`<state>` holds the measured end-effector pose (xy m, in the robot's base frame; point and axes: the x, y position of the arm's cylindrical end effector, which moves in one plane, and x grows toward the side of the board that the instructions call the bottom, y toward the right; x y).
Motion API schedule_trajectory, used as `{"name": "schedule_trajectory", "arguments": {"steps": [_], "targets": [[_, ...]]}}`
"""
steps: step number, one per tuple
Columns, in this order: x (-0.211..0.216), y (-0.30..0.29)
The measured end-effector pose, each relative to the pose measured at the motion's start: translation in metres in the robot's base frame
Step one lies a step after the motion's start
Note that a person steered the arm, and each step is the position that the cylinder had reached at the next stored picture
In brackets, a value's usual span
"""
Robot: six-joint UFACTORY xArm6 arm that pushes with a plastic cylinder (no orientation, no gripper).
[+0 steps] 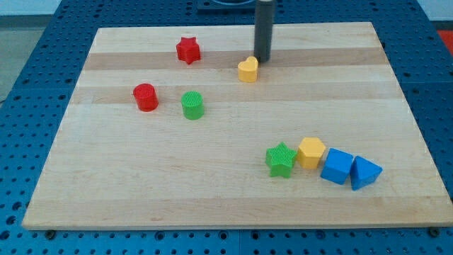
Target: Push the yellow heart to the center
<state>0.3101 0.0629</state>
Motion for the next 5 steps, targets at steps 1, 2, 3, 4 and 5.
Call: {"name": "schedule_trajectory", "arguments": {"steps": [1, 2, 3, 4, 5], "targets": [[0.018, -0.027], [-0.019, -0.026], [-0.05, -0.031], [-0.061, -0.031], [-0.077, -0.05]]}}
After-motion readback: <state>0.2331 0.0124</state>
